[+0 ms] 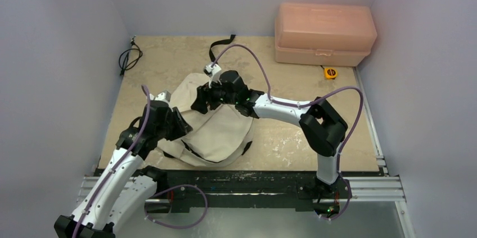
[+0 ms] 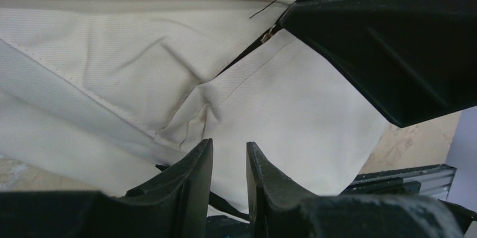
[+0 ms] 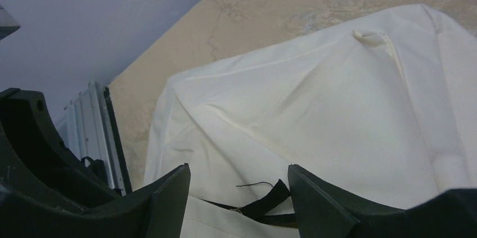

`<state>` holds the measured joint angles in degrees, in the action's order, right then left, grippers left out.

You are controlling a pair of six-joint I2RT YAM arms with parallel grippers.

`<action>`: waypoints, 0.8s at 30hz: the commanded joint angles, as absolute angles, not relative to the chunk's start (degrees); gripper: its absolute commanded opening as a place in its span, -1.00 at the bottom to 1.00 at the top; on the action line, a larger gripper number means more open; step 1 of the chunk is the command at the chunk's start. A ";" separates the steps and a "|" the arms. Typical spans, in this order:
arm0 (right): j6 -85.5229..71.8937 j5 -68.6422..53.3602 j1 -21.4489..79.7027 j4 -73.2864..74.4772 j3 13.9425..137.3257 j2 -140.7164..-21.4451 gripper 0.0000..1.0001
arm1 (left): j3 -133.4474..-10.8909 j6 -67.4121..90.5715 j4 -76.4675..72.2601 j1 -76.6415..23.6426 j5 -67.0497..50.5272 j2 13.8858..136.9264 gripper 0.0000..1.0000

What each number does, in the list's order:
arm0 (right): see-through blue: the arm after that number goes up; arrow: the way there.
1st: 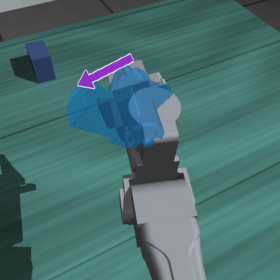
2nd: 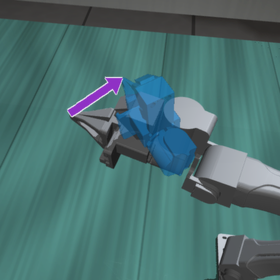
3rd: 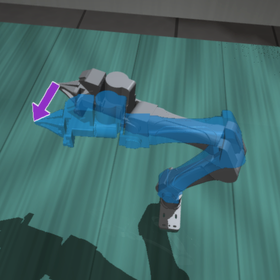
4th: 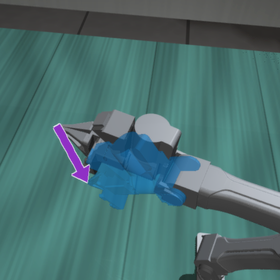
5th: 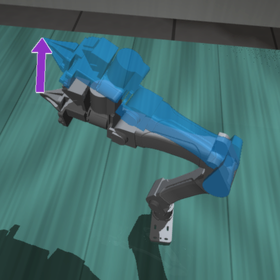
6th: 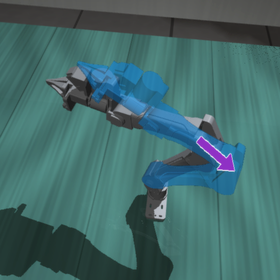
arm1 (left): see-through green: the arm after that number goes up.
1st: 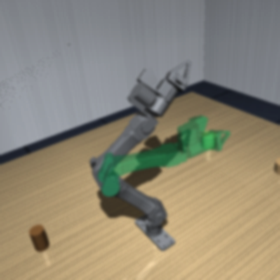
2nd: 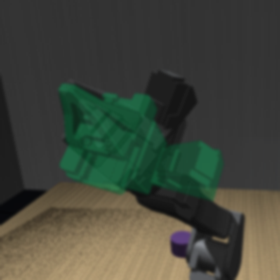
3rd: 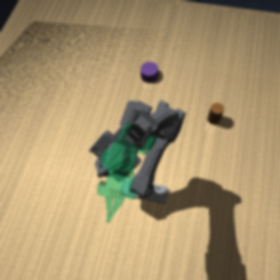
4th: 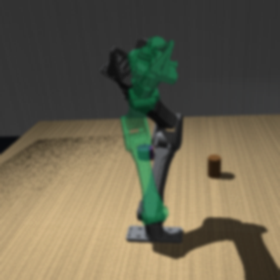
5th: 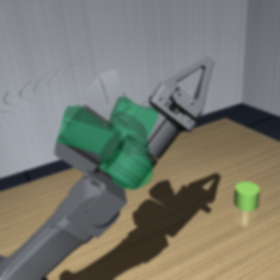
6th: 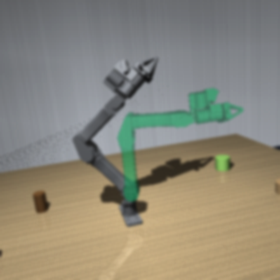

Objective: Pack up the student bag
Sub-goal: Zip the student bag at the center of the board.

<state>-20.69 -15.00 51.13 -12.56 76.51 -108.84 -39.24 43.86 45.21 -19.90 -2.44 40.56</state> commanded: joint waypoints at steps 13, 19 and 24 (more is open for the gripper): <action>-25.88 -19.00 50.87 -30.58 67.10 -108.87 0.01 | -35.60 42.71 34.23 -19.78 -4.23 47.65 -0.61; -24.53 -12.38 50.97 -36.26 63.33 -107.69 -0.73 | -33.37 43.31 34.35 -19.78 -1.83 48.61 -0.77; -23.51 -7.59 50.89 -38.02 63.04 -107.75 -1.00 | -33.13 44.42 35.62 -19.78 -0.54 49.90 -0.98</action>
<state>-25.02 -13.54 50.98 -32.10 63.33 -108.84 -34.17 43.92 35.73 -19.90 -3.40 48.53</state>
